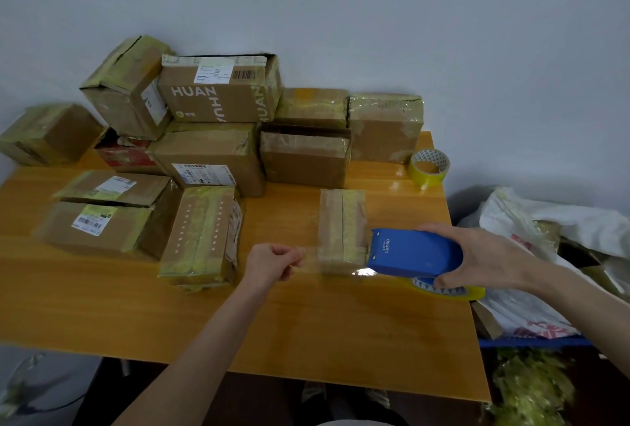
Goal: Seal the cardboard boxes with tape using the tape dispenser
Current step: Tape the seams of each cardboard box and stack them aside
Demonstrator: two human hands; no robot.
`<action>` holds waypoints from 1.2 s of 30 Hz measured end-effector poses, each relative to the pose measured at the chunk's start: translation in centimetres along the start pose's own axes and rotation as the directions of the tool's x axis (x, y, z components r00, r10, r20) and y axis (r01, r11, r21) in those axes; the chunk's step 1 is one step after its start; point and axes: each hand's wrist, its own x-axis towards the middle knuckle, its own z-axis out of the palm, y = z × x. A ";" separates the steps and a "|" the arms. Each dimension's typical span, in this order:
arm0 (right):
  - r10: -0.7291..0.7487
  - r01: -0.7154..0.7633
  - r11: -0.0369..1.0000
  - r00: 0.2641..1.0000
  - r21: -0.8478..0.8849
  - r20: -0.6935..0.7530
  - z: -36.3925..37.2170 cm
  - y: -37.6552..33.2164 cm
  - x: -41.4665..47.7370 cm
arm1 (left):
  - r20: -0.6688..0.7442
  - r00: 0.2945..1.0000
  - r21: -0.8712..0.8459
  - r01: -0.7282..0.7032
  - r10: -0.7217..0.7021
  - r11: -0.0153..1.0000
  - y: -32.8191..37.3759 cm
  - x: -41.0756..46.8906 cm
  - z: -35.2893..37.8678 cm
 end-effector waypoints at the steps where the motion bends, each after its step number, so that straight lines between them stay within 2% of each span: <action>1: 0.002 -0.002 1.000 1.000 0.004 0.005 0.1 0.1 0.2 | 0.000 1.000 0.004 0.002 -0.002 1.000 -0.1 0.0 0.0; 7: 0.026 -0.027 0.999 0.999 0.024 0.035 1.1 1.0 1.0 | 0.012 1.000 0.034 0.006 -0.006 0.999 -0.1 0.4 0.9; 12: -0.001 0.000 0.999 0.999 0.041 0.045 2.2 0.2 1.8 | -0.037 0.998 0.110 -0.037 0.041 0.993 -0.1 1.4 -0.1; 16: 0.013 -0.015 0.999 0.998 0.039 0.055 2.6 0.1 2.2 | -0.002 0.999 0.231 -0.042 0.043 0.972 -0.3 1.6 0.2; 19: 0.030 -0.030 1.000 0.997 0.006 0.069 2.8 0.2 2.2 | 0.013 1.000 0.196 -0.015 0.012 0.980 -0.3 1.7 0.8; 21: 0.021 -0.021 1.000 0.998 -0.008 0.061 2.9 0.1 2.3 | -0.031 0.999 0.320 -0.032 0.044 0.947 0.0 1.9 1.0; 23: 0.011 -0.010 1.000 0.999 -0.026 0.045 3.0 0.0 2.5 | -0.094 0.990 0.495 -0.047 0.108 0.868 0.5 1.8 1.3; 25: -0.002 0.004 0.999 0.999 -0.047 0.043 3.1 0.0 2.6 | -0.121 0.949 0.694 -0.129 0.292 0.708 0.5 1.2 1.4; 26: -0.009 0.011 0.999 0.999 -0.051 0.039 3.2 0.1 2.6 | -0.114 0.888 0.729 -0.230 0.446 0.645 0.3 0.7 1.5; 28: -0.010 0.011 0.999 1.000 -0.046 0.023 3.2 0.5 2.4 | -0.037 0.684 0.686 -0.513 0.729 0.516 0.3 -0.9 2.1; 29: -0.011 0.011 0.999 1.000 -0.041 0.015 3.2 0.7 2.3 | 0.044 0.590 0.662 -0.622 0.806 0.419 0.4 -1.7 2.7; 30: -0.012 0.012 0.999 1.000 -0.038 0.010 3.2 0.9 2.2 | 0.175 0.539 0.643 -0.696 0.824 0.319 0.5 -2.4 3.5; 31: -0.019 0.019 0.999 1.000 -0.039 0.006 3.2 1.0 2.1 | 0.318 0.549 0.630 -0.732 0.773 0.260 0.4 -3.1 4.3; 33: -0.032 0.032 0.998 0.999 -0.051 -0.006 3.3 1.0 1.9 | 0.510 0.647 0.667 -0.714 0.567 0.215 0.0 -3.4 5.2; 34: -0.036 0.035 0.998 0.999 -0.052 -0.014 3.4 0.9 1.9 | 0.543 0.684 0.701 -0.688 0.487 0.185 -0.4 -3.1 5.2; 36: -0.040 0.039 0.999 0.999 -0.027 -0.027 3.5 1.0 1.9 | 0.549 0.708 0.743 -0.656 0.444 0.128 -1.0 -2.3 4.9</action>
